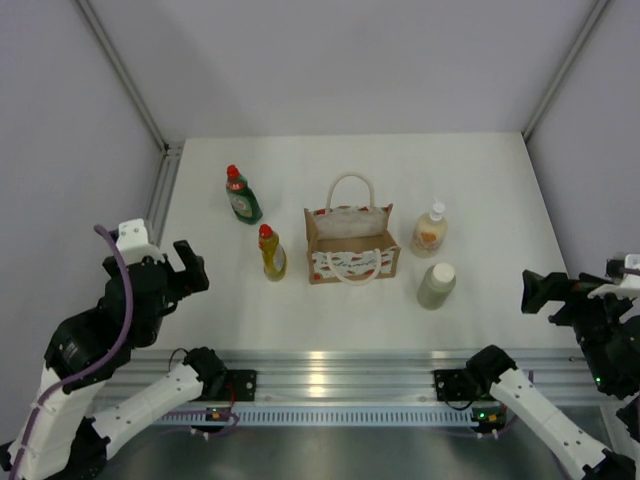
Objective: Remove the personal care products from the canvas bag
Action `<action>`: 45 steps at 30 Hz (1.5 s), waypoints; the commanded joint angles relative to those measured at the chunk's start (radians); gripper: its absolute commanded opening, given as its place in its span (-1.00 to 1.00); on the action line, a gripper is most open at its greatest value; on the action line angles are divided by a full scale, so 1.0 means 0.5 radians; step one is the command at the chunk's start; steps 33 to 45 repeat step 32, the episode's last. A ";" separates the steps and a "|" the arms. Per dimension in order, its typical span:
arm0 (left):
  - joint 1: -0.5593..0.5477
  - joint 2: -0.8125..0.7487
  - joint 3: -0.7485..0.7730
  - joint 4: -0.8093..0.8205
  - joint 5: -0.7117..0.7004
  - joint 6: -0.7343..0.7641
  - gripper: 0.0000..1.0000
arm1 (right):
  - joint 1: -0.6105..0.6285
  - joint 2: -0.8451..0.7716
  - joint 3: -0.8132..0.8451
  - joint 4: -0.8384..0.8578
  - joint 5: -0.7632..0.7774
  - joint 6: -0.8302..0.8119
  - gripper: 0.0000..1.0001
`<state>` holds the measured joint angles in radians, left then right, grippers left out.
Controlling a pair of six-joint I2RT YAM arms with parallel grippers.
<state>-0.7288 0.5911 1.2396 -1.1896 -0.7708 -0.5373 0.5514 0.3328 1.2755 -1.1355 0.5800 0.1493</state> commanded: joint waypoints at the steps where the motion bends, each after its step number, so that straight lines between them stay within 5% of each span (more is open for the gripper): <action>1: -0.003 -0.093 0.076 -0.195 0.096 -0.033 0.96 | -0.020 -0.089 0.097 -0.156 0.018 -0.044 0.99; 45: -0.003 -0.222 0.135 -0.256 0.044 -0.048 0.96 | -0.023 -0.003 0.106 -0.162 -0.083 -0.066 0.99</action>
